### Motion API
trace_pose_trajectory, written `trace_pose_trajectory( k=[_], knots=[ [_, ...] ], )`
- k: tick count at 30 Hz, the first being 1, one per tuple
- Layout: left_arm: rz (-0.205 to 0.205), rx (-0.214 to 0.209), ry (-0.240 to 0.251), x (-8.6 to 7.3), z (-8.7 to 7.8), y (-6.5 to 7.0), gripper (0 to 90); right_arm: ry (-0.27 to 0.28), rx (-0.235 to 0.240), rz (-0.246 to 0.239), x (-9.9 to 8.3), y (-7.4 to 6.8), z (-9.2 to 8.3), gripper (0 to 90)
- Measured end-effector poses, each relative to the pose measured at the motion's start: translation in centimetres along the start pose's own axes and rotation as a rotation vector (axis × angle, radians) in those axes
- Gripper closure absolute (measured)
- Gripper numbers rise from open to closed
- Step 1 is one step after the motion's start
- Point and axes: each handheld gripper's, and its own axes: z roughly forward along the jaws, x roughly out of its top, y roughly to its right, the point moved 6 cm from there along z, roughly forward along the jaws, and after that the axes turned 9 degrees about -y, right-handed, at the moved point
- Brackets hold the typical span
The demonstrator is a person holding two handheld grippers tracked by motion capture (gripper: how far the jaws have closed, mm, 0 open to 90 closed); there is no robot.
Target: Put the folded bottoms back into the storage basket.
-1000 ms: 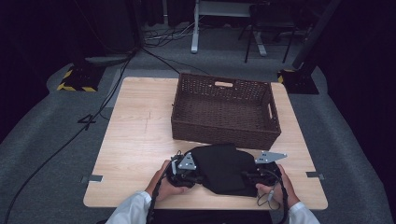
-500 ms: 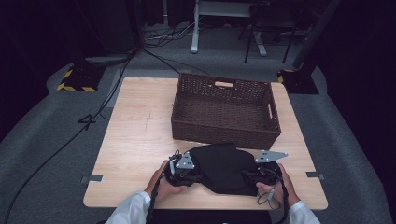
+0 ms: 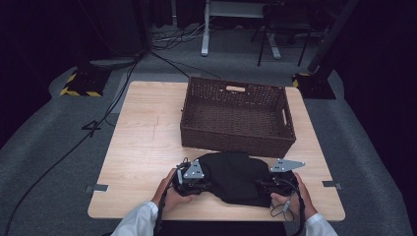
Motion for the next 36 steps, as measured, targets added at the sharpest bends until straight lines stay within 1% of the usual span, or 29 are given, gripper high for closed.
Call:
trace_pose_trajectory(
  k=[1, 4, 6, 7, 8, 9, 11, 13, 16, 17, 19, 21, 26, 34, 36],
  knots=[
    [-0.002, -0.007, 0.003, 0.1, -0.1, 0.0, 69.8, 0.002, 0.000, 0.001, 0.1, -0.1, 0.0, 62.0],
    [-0.002, -0.001, 0.019, 0.3, -0.6, -0.1, 70.1, 0.005, 0.001, -0.002, 0.3, -0.1, 0.0, 62.1],
    [-0.007, -0.006, 0.028, 0.4, -0.9, 0.0, 70.2, 0.010, 0.002, -0.005, 0.4, -0.1, -0.2, 62.0],
    [-0.005, 0.001, 0.030, 0.4, -1.0, 0.0, 70.3, 0.010, -0.001, -0.007, 0.5, -0.1, -0.3, 62.0],
    [-0.001, 0.000, 0.032, 0.5, -1.2, 0.0, 70.3, 0.015, -0.002, -0.004, 0.6, -0.1, -0.4, 62.0],
    [-0.008, -0.006, 0.037, 0.7, -1.3, 0.0, 70.3, 0.015, -0.002, -0.002, 0.6, -0.2, -0.6, 62.1],
    [0.000, 0.005, 0.039, 1.0, -1.6, 0.0, 70.3, 0.016, -0.007, -0.004, 0.8, -0.2, -0.7, 62.0],
    [0.002, 0.007, 0.049, 1.5, -2.0, 0.0, 70.4, 0.017, -0.008, 0.000, 1.0, -0.2, -1.0, 62.0],
    [-0.005, 0.013, 0.063, 2.3, -2.8, 0.0, 70.4, 0.035, -0.013, 0.003, 1.6, -0.2, -1.9, 62.0],
    [0.002, 0.020, 0.068, 2.7, -3.3, 0.1, 70.4, 0.045, -0.016, 0.003, 2.0, -0.2, -2.4, 62.0],
    [0.010, 0.026, 0.066, 3.0, -3.6, 0.1, 70.4, 0.046, -0.019, 0.003, 2.2, -0.2, -2.7, 62.0],
    [0.014, 0.027, 0.077, 3.6, -4.2, 0.2, 70.3, 0.052, -0.027, -0.005, 2.8, -0.3, -3.5, 62.0],
    [0.020, 0.030, 0.092, 4.7, -5.1, 0.0, 70.3, 0.069, -0.042, -0.013, 3.8, -0.3, -4.7, 62.0],
    [0.046, 0.050, 0.128, 7.0, -7.1, 0.0, 70.3, 0.102, -0.060, -0.026, 5.3, -0.2, -6.7, 61.9],
    [0.053, 0.049, 0.142, 7.6, -7.7, 0.0, 70.3, 0.111, -0.064, -0.029, 5.7, -0.1, -7.3, 61.9]
  ],
)
